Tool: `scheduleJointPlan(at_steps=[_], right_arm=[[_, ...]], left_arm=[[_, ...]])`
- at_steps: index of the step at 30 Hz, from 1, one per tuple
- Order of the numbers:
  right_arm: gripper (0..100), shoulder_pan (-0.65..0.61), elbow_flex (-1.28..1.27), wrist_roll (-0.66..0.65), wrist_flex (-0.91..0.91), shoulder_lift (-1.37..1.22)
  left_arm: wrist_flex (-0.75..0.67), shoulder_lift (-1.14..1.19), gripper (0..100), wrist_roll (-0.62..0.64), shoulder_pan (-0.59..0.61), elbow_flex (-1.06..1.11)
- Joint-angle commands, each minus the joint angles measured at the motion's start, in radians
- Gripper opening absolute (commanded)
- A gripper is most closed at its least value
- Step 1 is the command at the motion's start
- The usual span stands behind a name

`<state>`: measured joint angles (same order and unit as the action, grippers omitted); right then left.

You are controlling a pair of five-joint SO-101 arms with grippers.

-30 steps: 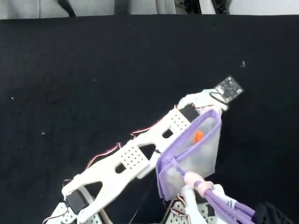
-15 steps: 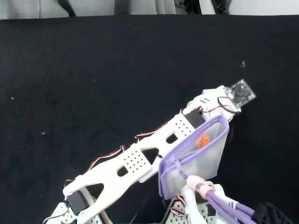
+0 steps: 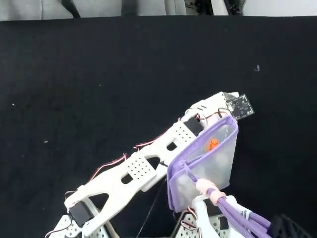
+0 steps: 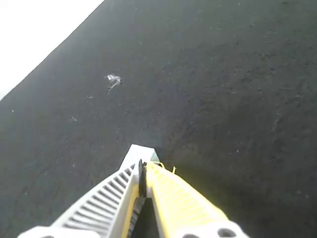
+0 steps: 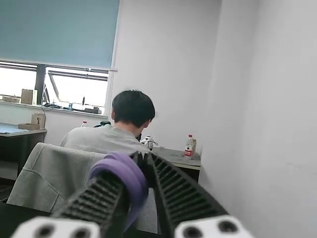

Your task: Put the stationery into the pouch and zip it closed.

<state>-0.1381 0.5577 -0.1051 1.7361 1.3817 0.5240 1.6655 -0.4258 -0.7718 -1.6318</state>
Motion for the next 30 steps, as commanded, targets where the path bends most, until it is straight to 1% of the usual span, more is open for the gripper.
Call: scheduleJointPlan(at_steps=[1, 5, 12, 14, 16, 18, 20, 22, 27, 28, 30], right_arm=[[1.1, -0.002, -0.016, 0.003, 0.002, -0.012], [1.1, -0.003, -0.016, 0.003, 0.002, -0.012], [1.1, -0.002, -0.016, 0.003, 0.000, -0.013], [1.1, -0.002, -0.016, 0.005, 0.000, -0.015], [1.1, -0.002, -0.016, 0.006, 0.000, -0.015], [1.1, -0.002, -0.016, 0.006, 0.000, -0.016], [1.1, -0.002, -0.016, 0.006, 0.000, -0.016], [1.1, -0.002, -0.016, 0.008, 0.000, -0.016], [1.1, -0.002, -0.016, 0.008, 0.000, -0.015], [1.1, -0.002, -0.016, 0.008, 0.000, -0.013], [1.1, -0.002, -0.016, 0.008, 0.000, -0.013]], left_arm=[[0.187, -0.017, 3, -0.003, 0.036, -0.033], [0.330, -0.034, 3, -0.003, 0.073, -0.035], [0.486, -0.132, 3, -0.003, 0.116, -0.031], [0.539, -0.147, 3, -0.003, 0.114, -0.033], [0.562, -0.169, 3, 0.005, 0.104, -0.033], [0.551, -0.176, 3, 0.057, 0.099, -0.033], [0.509, -0.176, 3, 0.106, 0.094, -0.031], [0.456, -0.169, 3, 0.126, 0.090, -0.030], [0.252, -0.071, 3, 0.098, 0.036, -0.031], [0.227, -0.060, 3, 0.089, 0.018, -0.031], [0.244, -0.058, 3, 0.061, -0.016, -0.031]])
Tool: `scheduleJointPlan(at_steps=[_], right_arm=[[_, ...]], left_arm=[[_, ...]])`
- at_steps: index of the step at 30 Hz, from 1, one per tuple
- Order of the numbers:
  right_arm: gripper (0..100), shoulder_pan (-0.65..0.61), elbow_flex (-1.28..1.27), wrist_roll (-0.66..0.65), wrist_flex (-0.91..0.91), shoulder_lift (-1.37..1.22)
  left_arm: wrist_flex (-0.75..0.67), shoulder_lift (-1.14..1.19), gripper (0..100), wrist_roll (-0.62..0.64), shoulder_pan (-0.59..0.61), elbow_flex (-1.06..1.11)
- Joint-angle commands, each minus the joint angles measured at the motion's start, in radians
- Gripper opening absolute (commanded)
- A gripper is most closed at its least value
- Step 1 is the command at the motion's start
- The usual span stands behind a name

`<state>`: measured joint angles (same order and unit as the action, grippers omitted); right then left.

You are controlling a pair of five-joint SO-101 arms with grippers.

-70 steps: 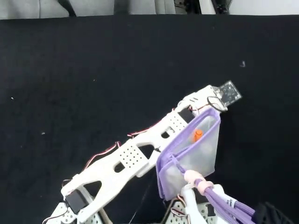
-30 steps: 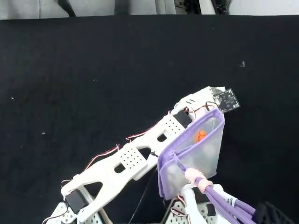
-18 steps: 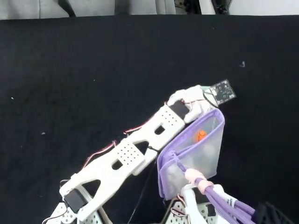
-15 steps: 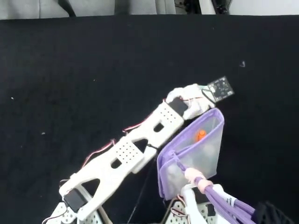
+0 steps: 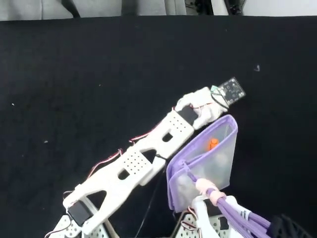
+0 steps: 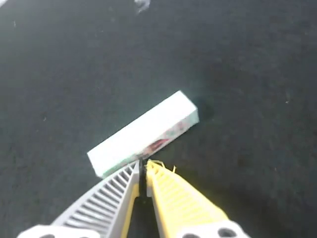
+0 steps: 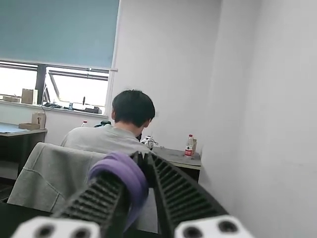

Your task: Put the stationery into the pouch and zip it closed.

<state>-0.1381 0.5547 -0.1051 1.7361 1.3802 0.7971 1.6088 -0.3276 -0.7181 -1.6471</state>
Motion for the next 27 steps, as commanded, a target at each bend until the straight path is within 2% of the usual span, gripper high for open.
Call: scheduleJointPlan(at_steps=[1, 5, 9, 13, 18, 22, 27], right_arm=[[1.1, -0.002, -0.013, 0.008, 0.000, -0.012], [1.1, -0.002, -0.013, 0.008, 0.002, -0.012], [1.1, 0.000, -0.013, 0.009, 0.002, -0.013], [1.1, 0.000, -0.013, 0.009, 0.002, -0.013], [1.1, 0.000, -0.013, 0.009, 0.000, -0.012], [1.1, 0.002, -0.013, 0.009, 0.000, -0.015], [1.1, 0.032, -0.047, 0.009, -0.006, -0.008]], left_arm=[[0.002, -0.002, 3, -0.058, -0.085, -0.018], [0.135, -0.051, 3, -0.118, -0.105, -0.018], [0.336, -0.140, 3, -0.123, -0.077, -0.016], [0.535, -0.221, 3, -0.123, -0.033, -0.016], [0.697, -0.331, 3, -0.117, 0.056, -0.018], [0.756, -0.413, 3, -0.117, 0.137, -0.018], [0.690, -0.466, 3, -0.115, 0.245, -0.018]])
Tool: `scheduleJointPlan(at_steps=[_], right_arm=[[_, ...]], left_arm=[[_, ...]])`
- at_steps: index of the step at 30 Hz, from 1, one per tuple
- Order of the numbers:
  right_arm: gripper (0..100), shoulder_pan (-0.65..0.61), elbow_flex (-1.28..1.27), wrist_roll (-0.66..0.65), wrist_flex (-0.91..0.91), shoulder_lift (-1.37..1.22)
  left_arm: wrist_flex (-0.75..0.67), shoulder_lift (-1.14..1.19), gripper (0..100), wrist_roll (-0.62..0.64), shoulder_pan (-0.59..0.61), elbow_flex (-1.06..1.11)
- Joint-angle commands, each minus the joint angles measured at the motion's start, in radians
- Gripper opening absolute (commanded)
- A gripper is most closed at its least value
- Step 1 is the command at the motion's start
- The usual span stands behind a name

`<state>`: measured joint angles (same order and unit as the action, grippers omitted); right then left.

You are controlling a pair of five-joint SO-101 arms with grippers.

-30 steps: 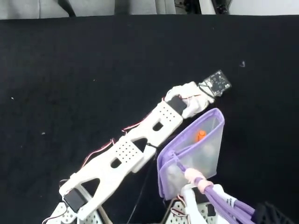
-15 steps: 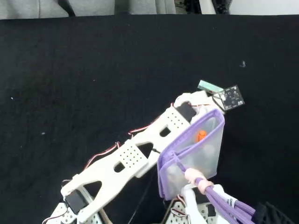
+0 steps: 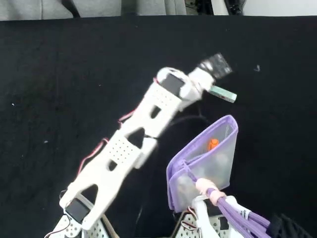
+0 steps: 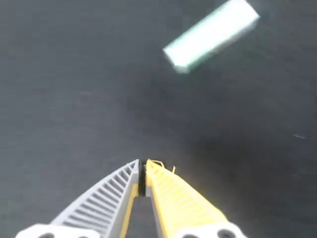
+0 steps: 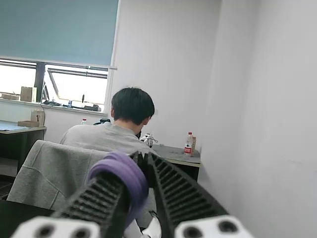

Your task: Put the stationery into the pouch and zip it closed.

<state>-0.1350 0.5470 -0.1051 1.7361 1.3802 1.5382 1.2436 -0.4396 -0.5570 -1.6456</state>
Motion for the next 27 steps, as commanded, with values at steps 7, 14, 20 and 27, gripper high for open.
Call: scheduleJointPlan(at_steps=[7, 14, 20, 27], right_arm=[[1.1, 0.029, -0.044, 0.011, -0.021, -0.012], [1.1, 0.031, -0.044, 0.002, -0.028, -0.016], [1.1, 0.031, -0.044, 0.002, -0.046, -0.033], [1.1, 0.029, -0.012, -0.058, -0.061, -0.053]], left_arm=[[-0.342, -0.041, 3, -0.003, 0.150, -0.018], [-0.341, 0.051, 3, -0.003, 0.088, -0.021], [-0.253, -0.009, 3, 0.115, 0.101, -0.022], [-0.135, -0.170, 3, 0.153, 0.111, -0.018]])
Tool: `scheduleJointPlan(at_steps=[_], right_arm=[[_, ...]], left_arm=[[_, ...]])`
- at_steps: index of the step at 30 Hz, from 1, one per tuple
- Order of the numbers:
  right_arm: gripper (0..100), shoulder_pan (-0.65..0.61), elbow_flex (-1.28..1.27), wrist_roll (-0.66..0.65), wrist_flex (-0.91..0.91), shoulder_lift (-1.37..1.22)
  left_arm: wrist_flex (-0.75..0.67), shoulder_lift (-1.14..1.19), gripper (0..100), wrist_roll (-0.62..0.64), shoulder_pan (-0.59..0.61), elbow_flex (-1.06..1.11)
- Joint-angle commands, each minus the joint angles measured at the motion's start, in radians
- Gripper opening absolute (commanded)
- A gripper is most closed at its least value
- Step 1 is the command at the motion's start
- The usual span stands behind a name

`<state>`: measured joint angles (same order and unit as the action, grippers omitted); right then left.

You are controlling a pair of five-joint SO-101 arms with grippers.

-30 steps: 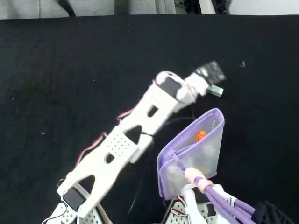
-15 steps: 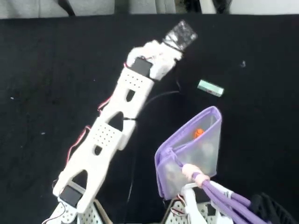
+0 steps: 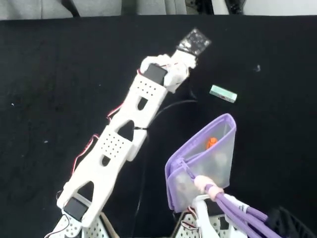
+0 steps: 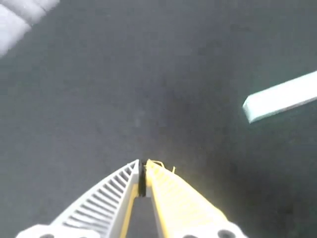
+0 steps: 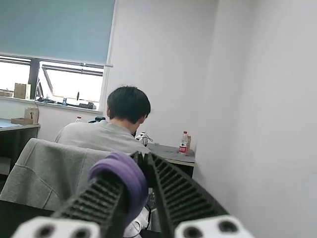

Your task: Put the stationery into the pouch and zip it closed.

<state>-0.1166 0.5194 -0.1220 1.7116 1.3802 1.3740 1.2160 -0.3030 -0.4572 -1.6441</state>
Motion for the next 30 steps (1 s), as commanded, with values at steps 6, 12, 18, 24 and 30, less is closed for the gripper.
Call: scheduleJointPlan(at_steps=[6, 12, 18, 24, 30], right_arm=[[1.1, 0.098, 0.130, -0.173, -0.032, -0.061], [1.1, 0.198, 0.154, -0.252, -0.101, -0.061], [1.1, 0.267, 0.153, -0.345, -0.213, -0.064], [1.1, 0.430, 0.165, -0.482, -0.319, -0.108], [1.1, 0.545, 0.166, -0.563, -0.371, -0.110]], left_arm=[[0.031, -0.146, 3, 0.021, 0.056, -0.021], [0.107, -0.157, 3, 0.021, 0.048, -0.022], [0.117, -0.146, 3, 0.021, 0.097, -0.021], [0.135, -0.146, 3, 0.023, 0.117, -0.022], [0.143, -0.144, 3, 0.023, 0.065, -0.021]])
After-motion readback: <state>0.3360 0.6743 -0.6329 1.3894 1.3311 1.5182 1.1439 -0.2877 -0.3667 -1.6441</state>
